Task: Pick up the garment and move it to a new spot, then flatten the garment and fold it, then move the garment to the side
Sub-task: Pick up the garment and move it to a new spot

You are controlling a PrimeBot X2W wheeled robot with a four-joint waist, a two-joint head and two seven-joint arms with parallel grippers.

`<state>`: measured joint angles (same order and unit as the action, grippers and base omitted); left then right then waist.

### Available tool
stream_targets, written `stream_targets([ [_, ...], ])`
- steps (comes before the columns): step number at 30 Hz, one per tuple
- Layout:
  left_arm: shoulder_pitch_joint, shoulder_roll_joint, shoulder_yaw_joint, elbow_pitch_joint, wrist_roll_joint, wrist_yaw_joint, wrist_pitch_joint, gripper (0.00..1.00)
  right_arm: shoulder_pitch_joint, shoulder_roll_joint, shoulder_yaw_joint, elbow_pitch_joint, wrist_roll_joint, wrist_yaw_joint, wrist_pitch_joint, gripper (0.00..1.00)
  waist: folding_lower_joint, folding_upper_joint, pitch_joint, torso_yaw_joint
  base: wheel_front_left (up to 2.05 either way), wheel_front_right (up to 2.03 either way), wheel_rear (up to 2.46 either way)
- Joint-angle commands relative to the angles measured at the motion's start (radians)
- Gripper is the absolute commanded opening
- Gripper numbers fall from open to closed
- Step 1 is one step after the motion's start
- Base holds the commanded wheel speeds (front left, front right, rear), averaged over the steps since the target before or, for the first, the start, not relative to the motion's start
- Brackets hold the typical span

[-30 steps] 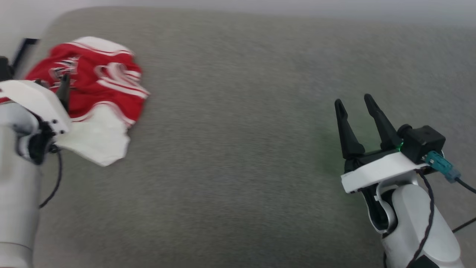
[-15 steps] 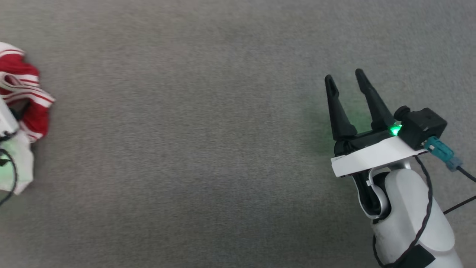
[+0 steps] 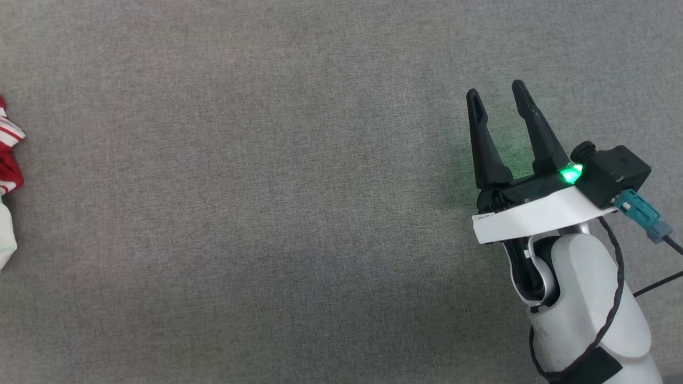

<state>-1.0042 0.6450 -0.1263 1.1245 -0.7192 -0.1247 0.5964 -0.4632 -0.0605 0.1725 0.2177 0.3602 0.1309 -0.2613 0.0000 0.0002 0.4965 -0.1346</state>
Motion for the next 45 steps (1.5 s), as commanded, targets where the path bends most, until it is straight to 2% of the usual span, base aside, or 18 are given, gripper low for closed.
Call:
stream_targets([
  [1, 0.093, -0.127, -0.041, 0.050, -0.006, -0.006, 0.025, 0.00, -0.014, 0.006, 0.001, -0.008, -0.006, 0.000, -0.005, 1.00, 0.0000, -0.0002, -0.002, 0.003, 0.00, 0.00, 0.00],
  [3, 0.089, -0.114, -0.044, 0.024, -0.005, -0.008, -0.020, 0.00, -0.014, 0.006, 0.002, -0.008, -0.011, 0.000, -0.005, 1.00, 0.0000, -0.0002, -0.009, 0.008, 0.00, 0.00, 0.00],
  [7, 0.064, -0.059, -0.075, -0.037, 0.045, -0.007, -0.176, 0.00, -0.013, 0.007, 0.004, -0.002, -0.011, 0.000, -0.005, 1.00, 0.0000, -0.0002, -0.041, 0.015, 0.00, 0.00, 0.00],
  [12, 0.041, -0.039, -0.140, -0.120, 0.082, -0.007, -0.324, 0.00, 0.018, 0.007, 0.002, 0.008, -0.002, 0.000, -0.005, 1.00, 0.0000, -0.0002, -0.113, 0.023, 0.00, 0.00, 0.00],
  [17, 0.043, -0.072, -0.242, -0.262, 0.037, -0.007, -0.390, 0.00, 0.058, 0.008, -0.010, 0.018, 0.007, 0.000, -0.005, 1.00, 0.0000, -0.0002, -0.184, 0.027, 0.00, 0.00, 0.00],
  [22, 0.051, -0.081, -0.347, -0.394, -0.010, -0.007, -0.402, 0.00, 0.083, 0.008, -0.024, 0.014, 0.018, 0.000, -0.005, 1.00, 0.0000, -0.0002, -0.212, 0.018, 0.00, 0.00, 0.00],
  [25, 0.022, -0.100, -0.426, -0.463, -0.029, -0.006, -0.374, 0.00, 0.094, 0.008, -0.033, 0.007, 0.028, 0.000, -0.005, 1.00, 0.0000, -0.0002, -0.220, 0.000, 0.00, 0.00, 0.00],
  [32, -0.035, -0.163, -0.649, -0.653, -0.103, -0.006, -0.259, 0.00, 0.101, 0.009, -0.041, -0.011, 0.087, 0.000, -0.005, 1.00, 0.0000, -0.0002, -0.202, -0.083, 0.00, 0.00, 0.00],
  [38, -0.127, -0.231, -0.867, -0.808, -0.200, -0.006, -0.276, 0.00, 0.103, 0.009, -0.055, -0.019, 0.135, 0.000, -0.005, 1.00, 0.0000, -0.0002, -0.164, -0.158, 0.00, 0.00, 0.00],
  [42, -0.195, -0.219, -0.981, -0.844, -0.271, -0.004, -0.316, 0.00, 0.096, 0.010, -0.063, -0.023, 0.158, 0.000, -0.005, 1.00, 0.0000, -0.0002, -0.147, -0.204, 0.00, 0.00, 0.00],
  [45, -0.232, -0.152, -1.061, -0.826, -0.308, -0.004, -0.293, 0.00, 0.101, 0.009, -0.074, -0.022, 0.170, 0.000, -0.005, 1.00, 0.0000, -0.0002, -0.144, -0.225, 0.00, 0.00, 0.00],
])
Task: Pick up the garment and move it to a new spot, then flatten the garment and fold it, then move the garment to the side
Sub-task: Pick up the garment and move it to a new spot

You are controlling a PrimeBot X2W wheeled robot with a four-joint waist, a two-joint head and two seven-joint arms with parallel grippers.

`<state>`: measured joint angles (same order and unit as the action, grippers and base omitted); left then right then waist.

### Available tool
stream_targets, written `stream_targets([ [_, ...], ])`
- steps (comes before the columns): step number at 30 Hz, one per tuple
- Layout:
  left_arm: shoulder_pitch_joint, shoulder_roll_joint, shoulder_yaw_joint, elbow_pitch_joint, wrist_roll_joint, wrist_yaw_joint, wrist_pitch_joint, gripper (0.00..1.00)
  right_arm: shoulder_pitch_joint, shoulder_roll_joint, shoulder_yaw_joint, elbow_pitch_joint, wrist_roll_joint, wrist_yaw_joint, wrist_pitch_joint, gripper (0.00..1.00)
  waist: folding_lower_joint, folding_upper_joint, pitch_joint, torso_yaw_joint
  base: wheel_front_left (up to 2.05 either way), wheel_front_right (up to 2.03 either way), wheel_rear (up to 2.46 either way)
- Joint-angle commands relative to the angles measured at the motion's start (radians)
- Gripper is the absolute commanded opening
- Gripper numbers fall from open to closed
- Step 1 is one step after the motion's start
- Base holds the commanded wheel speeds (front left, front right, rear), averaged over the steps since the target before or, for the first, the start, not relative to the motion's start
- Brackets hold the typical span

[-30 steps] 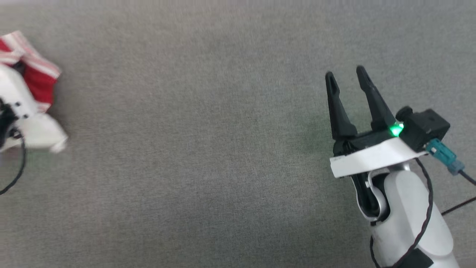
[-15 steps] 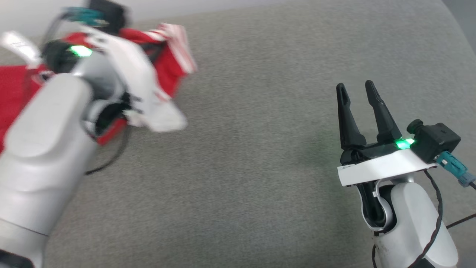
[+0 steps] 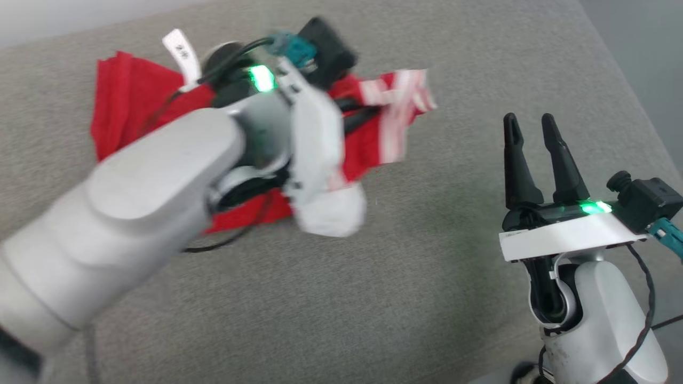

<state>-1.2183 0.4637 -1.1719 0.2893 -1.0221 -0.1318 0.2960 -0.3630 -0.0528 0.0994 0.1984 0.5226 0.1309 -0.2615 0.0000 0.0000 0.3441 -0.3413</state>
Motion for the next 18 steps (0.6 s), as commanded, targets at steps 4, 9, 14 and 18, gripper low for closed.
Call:
stream_targets([
  [4, -0.013, 0.130, -0.077, 0.045, -0.062, 0.003, 0.090, 0.00, 0.015, 0.002, -0.012, -0.001, 0.016, 0.000, -0.005, 1.00, 0.0000, 0.0000, 0.003, -0.028, 0.00, 0.00, 0.00],
  [9, 0.018, 0.232, -0.102, 0.052, -0.112, 0.003, 0.245, 0.00, 0.023, 0.002, -0.009, 0.000, 0.023, 0.000, -0.005, 1.00, 0.0000, 0.0000, -0.002, -0.019, 0.00, 0.00, 0.00],
  [14, 0.060, 0.246, -0.110, 0.046, -0.094, 0.003, 0.329, 0.00, 0.001, 0.001, 0.005, -0.002, 0.030, 0.000, -0.005, 1.00, 0.0000, 0.0000, 0.006, -0.012, 0.00, 0.00, 0.00],
  [18, 0.102, 0.234, -0.110, 0.043, -0.042, 0.003, 0.423, 0.00, -0.018, 0.001, 0.018, -0.008, 0.041, 0.000, -0.005, 1.00, 0.0000, 0.0000, 0.025, -0.020, 0.00, 0.00, 0.00],
])
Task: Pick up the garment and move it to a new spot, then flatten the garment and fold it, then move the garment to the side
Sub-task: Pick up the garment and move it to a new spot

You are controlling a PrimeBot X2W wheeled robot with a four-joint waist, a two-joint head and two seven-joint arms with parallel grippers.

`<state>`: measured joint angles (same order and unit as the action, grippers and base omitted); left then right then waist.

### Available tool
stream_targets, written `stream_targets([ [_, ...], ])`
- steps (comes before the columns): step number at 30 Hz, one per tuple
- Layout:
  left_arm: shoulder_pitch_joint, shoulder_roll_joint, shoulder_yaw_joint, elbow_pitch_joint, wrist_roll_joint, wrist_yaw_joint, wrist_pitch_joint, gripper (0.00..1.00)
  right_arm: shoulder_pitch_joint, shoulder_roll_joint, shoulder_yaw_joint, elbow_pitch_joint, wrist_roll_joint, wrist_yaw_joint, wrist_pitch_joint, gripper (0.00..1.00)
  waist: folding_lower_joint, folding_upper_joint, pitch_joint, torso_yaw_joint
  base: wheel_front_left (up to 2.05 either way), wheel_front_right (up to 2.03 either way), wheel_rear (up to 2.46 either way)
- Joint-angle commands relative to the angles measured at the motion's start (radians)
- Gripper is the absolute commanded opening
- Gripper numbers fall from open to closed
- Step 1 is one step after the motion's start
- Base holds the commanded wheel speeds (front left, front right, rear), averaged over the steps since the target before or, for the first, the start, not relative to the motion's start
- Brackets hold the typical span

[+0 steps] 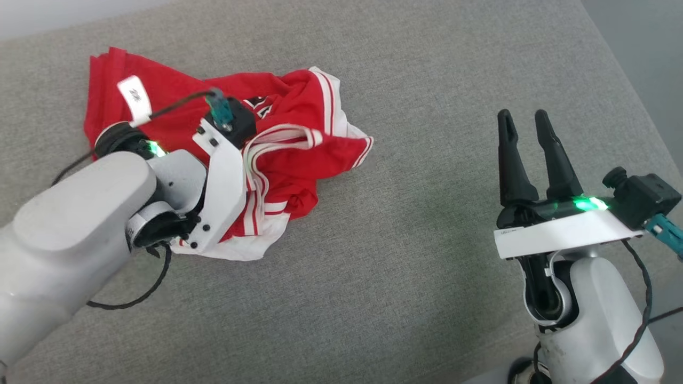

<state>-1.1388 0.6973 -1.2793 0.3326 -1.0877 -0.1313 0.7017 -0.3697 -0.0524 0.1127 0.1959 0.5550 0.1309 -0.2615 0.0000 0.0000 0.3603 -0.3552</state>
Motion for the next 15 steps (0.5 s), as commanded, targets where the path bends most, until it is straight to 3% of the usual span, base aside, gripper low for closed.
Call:
stream_targets([
  [1, 0.022, 0.001, -0.003, -0.001, 0.024, 0.002, 0.017, 0.00, -0.011, 0.001, 0.005, -0.005, 0.009, 0.000, -0.005, 1.00, 0.0000, 0.0000, 0.009, -0.006, 0.00, 0.00, 0.00],
  [12, 0.104, -0.048, -0.026, 0.104, 0.041, 0.003, 0.072, 0.00, -0.006, 0.001, 0.000, -0.004, 0.027, 0.000, -0.005, 1.00, 0.0000, 0.0000, 0.046, -0.052, 0.00, 0.00, 0.00],
  [15, 0.092, -0.054, -0.025, 0.111, 0.040, 0.003, 0.027, 0.00, 0.001, 0.001, -0.007, -0.003, 0.021, 0.000, -0.005, 1.00, 0.0000, 0.0000, 0.042, -0.046, 0.00, 0.00, 0.00],
])
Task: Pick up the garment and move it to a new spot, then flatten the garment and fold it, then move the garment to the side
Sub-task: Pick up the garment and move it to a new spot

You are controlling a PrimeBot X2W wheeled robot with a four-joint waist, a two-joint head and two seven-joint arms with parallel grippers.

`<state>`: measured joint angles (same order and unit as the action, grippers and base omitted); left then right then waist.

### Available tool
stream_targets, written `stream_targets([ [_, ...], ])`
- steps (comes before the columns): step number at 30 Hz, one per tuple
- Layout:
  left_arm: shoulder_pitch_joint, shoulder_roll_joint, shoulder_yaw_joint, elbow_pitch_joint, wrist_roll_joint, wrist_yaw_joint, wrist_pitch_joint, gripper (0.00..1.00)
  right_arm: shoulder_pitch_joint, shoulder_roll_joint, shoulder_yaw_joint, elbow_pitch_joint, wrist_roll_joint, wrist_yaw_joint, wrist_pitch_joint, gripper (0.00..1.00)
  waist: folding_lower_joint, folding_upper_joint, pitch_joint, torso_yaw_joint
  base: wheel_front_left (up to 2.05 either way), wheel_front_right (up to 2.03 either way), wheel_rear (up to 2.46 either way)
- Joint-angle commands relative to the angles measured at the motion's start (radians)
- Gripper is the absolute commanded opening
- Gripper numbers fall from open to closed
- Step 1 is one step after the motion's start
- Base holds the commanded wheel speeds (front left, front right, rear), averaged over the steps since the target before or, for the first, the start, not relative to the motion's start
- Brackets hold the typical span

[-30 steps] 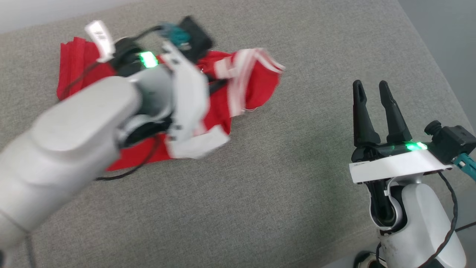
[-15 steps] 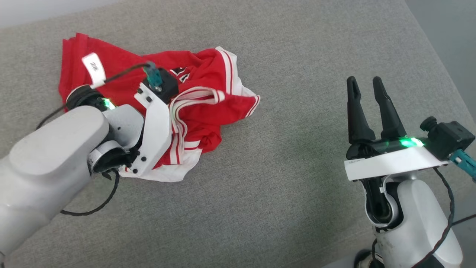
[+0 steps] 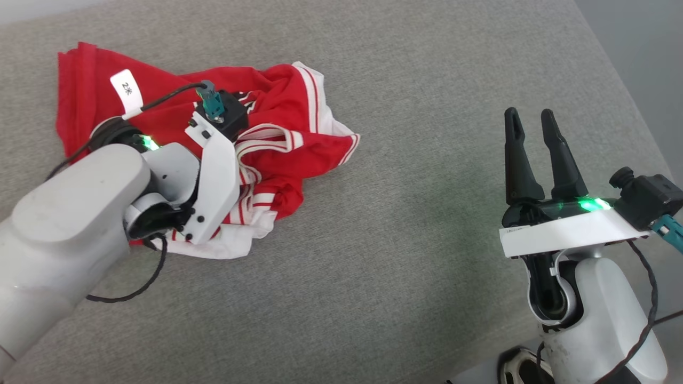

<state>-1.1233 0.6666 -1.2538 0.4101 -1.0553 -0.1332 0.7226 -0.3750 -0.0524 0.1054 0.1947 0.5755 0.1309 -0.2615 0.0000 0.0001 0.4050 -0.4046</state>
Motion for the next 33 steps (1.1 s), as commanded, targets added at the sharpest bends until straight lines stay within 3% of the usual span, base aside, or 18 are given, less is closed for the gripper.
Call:
stream_targets([
  [1, 0.070, -0.024, -0.048, 0.032, 0.008, 0.005, -0.011, 0.16, 0.009, 0.001, -0.002, 0.000, -0.005, 0.000, -0.005, 1.00, 0.0000, -0.0001, -0.007, 0.009, 0.00, 0.00, 0.00],
  [2, 0.066, -0.024, -0.046, 0.029, 0.009, 0.005, -0.025, 0.40, 0.010, 0.001, -0.003, 0.002, -0.011, 0.000, -0.005, 1.00, 0.0000, -0.0001, -0.013, 0.018, 0.00, 0.00, 0.00],
  [3, 0.062, -0.022, -0.044, 0.022, 0.008, 0.005, -0.040, 0.52, 0.010, 0.001, -0.003, 0.003, -0.019, 0.000, -0.005, 1.00, 0.0000, -0.0001, -0.021, 0.027, 0.00, 0.00, 0.00],
  [4, 0.054, -0.022, -0.041, 0.015, 0.013, 0.005, -0.063, 0.99, 0.011, 0.001, -0.008, 0.004, -0.028, 0.000, -0.005, 1.00, 0.0000, -0.0001, -0.032, 0.039, 0.00, 0.00, 0.00],
  [12, 0.000, -0.041, -0.017, -0.002, -0.062, 0.004, -0.372, 1.00, 0.032, 0.000, -0.033, 0.019, -0.120, 0.000, -0.005, 1.00, 0.0000, -0.0001, -0.131, 0.151, 0.00, 0.00, 0.00],
  [14, 0.031, -0.058, -0.012, 0.004, -0.106, 0.004, -0.504, 1.00, 0.046, 0.000, -0.046, 0.026, -0.158, 0.000, -0.005, 1.00, 0.0000, -0.0001, -0.171, 0.197, 0.00, 0.00, 0.00],
  [23, 0.261, -0.094, 0.062, 0.106, -0.285, 0.004, -0.916, 1.00, 0.121, -0.027, -0.091, 0.056, -0.219, 0.000, -0.005, 1.00, 0.0000, -0.0001, -0.288, 0.334, 0.00, 0.00, 0.00],
  [30, 0.418, -0.148, 0.127, 0.247, -0.291, 0.004, -0.987, 1.00, 0.181, -0.050, -0.137, 0.066, -0.234, 0.000, -0.005, 1.00, 0.0000, -0.0001, -0.344, 0.425, 0.00, 0.00, 0.00],
  [33, 0.491, -0.167, 0.277, 0.274, -0.232, 0.004, -0.988, 1.00, 0.208, -0.061, -0.154, 0.067, -0.240, 0.000, -0.005, 1.00, 0.0000, -0.0001, -0.364, 0.458, 0.00, 0.00, 0.00],
])
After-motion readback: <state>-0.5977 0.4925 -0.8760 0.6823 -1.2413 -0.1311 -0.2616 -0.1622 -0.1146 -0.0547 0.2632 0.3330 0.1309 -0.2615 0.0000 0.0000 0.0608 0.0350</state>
